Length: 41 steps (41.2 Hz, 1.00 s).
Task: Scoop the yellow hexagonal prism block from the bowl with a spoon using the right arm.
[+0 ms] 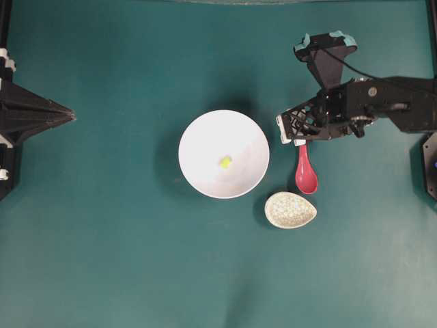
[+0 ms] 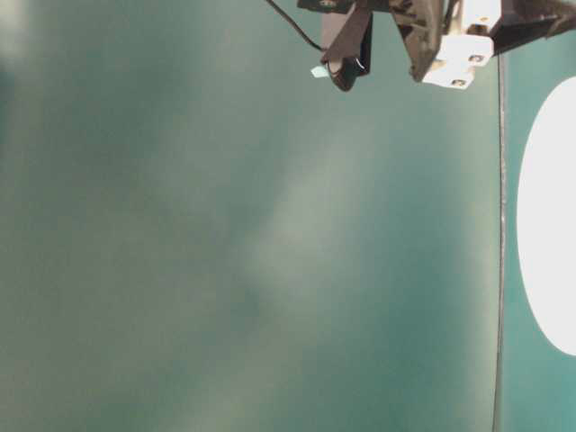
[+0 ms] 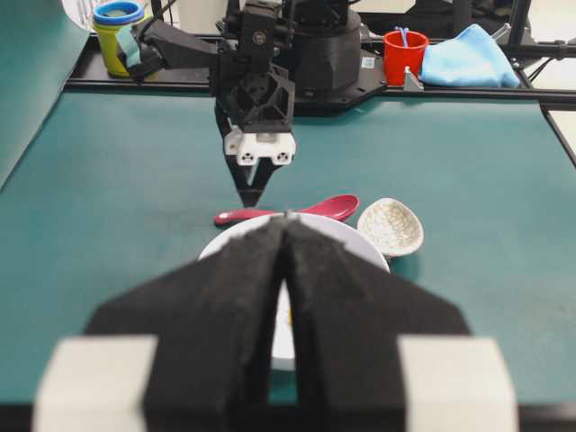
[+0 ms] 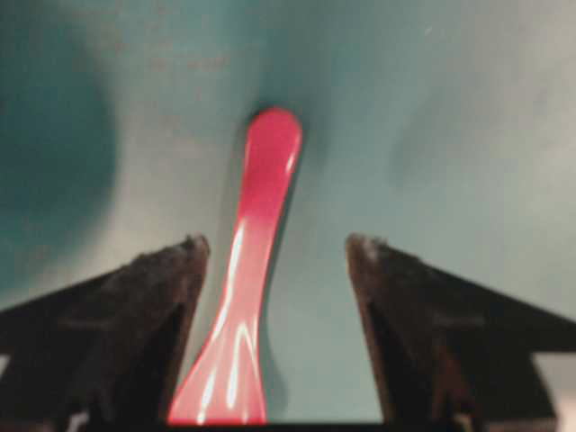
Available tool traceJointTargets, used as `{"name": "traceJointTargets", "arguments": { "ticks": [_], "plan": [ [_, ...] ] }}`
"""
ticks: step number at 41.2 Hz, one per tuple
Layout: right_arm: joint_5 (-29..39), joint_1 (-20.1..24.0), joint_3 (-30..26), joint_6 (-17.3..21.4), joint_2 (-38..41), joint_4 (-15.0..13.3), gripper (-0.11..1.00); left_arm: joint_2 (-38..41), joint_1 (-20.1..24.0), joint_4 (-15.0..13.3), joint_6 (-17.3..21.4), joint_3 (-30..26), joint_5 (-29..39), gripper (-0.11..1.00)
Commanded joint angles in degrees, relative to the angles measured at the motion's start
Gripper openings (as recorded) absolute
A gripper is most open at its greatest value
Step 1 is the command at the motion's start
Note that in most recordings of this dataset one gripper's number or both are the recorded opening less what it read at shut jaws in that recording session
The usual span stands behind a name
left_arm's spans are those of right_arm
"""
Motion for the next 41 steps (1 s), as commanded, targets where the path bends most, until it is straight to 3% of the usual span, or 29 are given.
{"name": "traceJointTargets", "arguments": {
  "ticks": [1, 8, 12, 41],
  "plan": [
    [0.2, 0.9, -1.1, 3.0, -0.6, -3.3, 0.63, 0.3, 0.1, 0.2, 0.1, -1.8, -0.2, 0.03],
    [0.4, 2.8, -1.0, 8.2, 0.2, -6.9, 0.60, 0.3, 0.1, 0.2, 0.3, -1.8, -0.2, 0.03],
    [0.4, 3.7, -1.1, 9.6, 1.4, -7.5, 0.59, 0.3, 0.1, 0.3, 0.3, -1.8, -0.2, 0.03],
    [-1.4, 4.7, -3.0, 9.8, 6.5, -7.4, 0.57, -1.1, 0.1, 0.2, 0.2, -1.8, 1.0, 0.03]
  ]
}}
